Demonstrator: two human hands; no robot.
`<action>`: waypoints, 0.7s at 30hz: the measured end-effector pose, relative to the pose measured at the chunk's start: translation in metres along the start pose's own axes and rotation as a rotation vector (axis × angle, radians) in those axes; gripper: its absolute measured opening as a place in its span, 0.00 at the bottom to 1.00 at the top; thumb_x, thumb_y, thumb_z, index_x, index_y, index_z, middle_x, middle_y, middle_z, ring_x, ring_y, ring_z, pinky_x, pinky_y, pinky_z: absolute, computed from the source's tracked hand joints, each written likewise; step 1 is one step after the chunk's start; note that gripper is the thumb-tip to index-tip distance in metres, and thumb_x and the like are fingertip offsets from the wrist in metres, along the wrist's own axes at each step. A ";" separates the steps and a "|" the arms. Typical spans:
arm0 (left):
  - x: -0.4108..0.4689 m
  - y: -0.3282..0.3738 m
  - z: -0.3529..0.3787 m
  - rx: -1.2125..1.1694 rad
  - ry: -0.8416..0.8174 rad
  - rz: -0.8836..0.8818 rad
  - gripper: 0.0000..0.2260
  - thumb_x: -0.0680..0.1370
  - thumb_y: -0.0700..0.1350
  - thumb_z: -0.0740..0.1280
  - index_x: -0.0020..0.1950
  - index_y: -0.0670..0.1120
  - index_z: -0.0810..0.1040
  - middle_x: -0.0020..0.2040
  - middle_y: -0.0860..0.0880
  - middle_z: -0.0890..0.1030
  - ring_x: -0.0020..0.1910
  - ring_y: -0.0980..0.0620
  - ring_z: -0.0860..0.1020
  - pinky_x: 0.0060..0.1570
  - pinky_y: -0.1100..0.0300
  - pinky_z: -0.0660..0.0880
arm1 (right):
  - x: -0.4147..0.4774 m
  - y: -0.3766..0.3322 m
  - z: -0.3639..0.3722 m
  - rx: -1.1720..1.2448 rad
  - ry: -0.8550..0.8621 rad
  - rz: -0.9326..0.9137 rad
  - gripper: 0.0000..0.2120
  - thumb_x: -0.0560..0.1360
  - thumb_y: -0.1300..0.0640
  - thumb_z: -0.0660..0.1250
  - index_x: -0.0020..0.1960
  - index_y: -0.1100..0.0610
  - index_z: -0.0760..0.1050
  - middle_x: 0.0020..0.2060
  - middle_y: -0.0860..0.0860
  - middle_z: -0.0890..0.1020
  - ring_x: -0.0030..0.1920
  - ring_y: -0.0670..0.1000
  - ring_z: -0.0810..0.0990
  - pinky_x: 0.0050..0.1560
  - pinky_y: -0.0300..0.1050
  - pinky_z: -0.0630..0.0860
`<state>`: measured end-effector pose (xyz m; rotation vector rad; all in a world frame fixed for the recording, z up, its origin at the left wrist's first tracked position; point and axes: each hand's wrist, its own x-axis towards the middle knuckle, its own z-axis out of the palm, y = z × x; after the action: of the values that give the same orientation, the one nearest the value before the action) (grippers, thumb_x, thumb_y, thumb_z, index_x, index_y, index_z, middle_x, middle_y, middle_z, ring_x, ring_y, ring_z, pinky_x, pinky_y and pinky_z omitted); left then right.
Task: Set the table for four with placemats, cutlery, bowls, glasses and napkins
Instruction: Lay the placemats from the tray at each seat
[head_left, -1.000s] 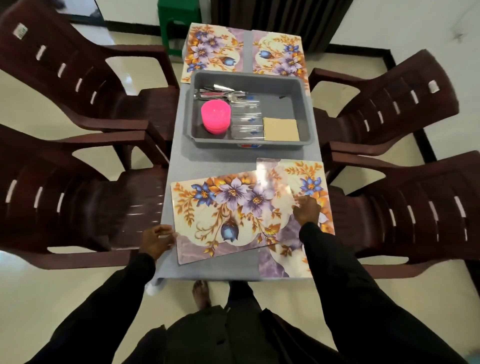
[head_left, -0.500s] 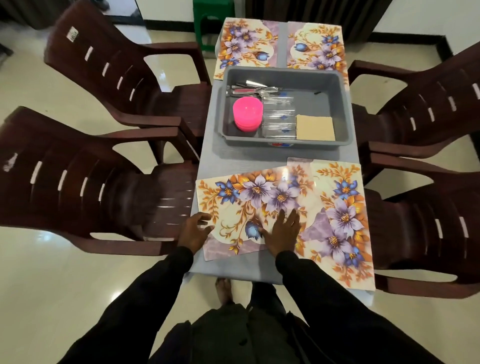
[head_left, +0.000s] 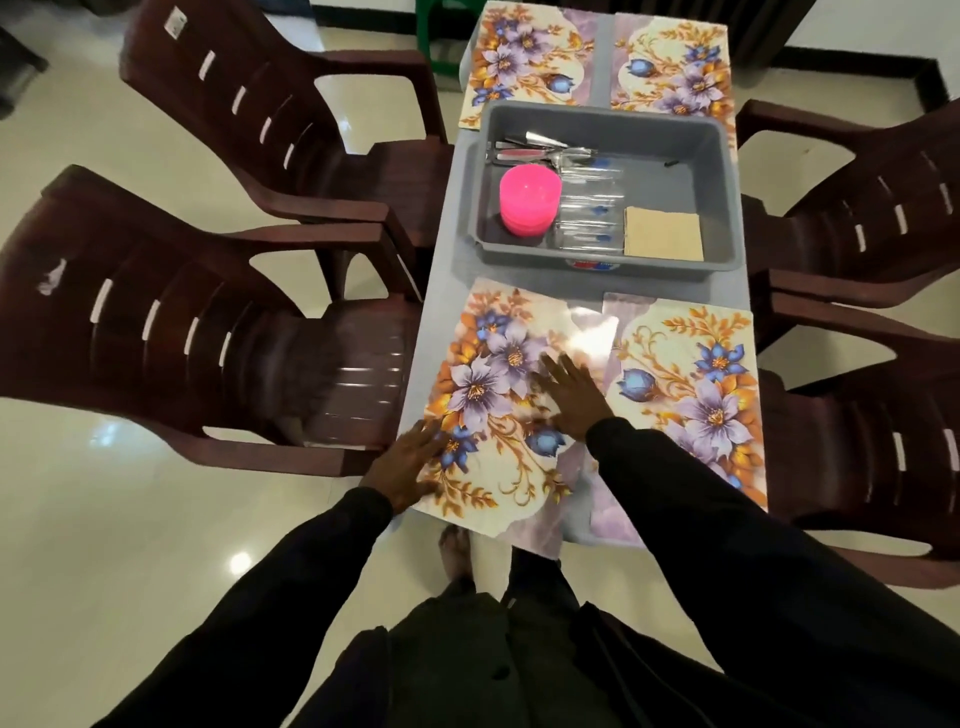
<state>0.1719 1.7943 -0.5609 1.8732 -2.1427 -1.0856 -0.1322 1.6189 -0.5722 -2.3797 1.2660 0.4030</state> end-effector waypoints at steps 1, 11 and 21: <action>-0.001 -0.004 0.005 0.051 -0.035 0.007 0.46 0.73 0.50 0.78 0.81 0.61 0.50 0.84 0.49 0.54 0.81 0.43 0.58 0.73 0.44 0.68 | 0.000 -0.009 -0.001 0.008 0.011 0.003 0.37 0.80 0.49 0.68 0.83 0.49 0.52 0.83 0.53 0.47 0.82 0.59 0.43 0.79 0.58 0.43; -0.009 0.003 0.023 0.281 -0.020 -0.043 0.44 0.78 0.59 0.70 0.84 0.48 0.47 0.84 0.47 0.45 0.83 0.44 0.49 0.76 0.47 0.64 | -0.107 -0.112 0.071 0.195 0.114 0.066 0.40 0.72 0.44 0.76 0.77 0.56 0.64 0.78 0.60 0.63 0.78 0.63 0.61 0.76 0.60 0.62; -0.028 -0.001 0.025 0.224 -0.046 0.028 0.43 0.80 0.59 0.67 0.84 0.46 0.45 0.84 0.46 0.45 0.83 0.47 0.44 0.81 0.49 0.54 | -0.114 -0.128 0.074 0.078 -0.011 0.091 0.43 0.77 0.49 0.72 0.82 0.56 0.51 0.81 0.62 0.46 0.81 0.64 0.43 0.79 0.59 0.45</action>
<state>0.1671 1.8299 -0.5696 1.9167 -2.3979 -0.9260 -0.0923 1.8010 -0.5591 -2.2581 1.3639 0.3860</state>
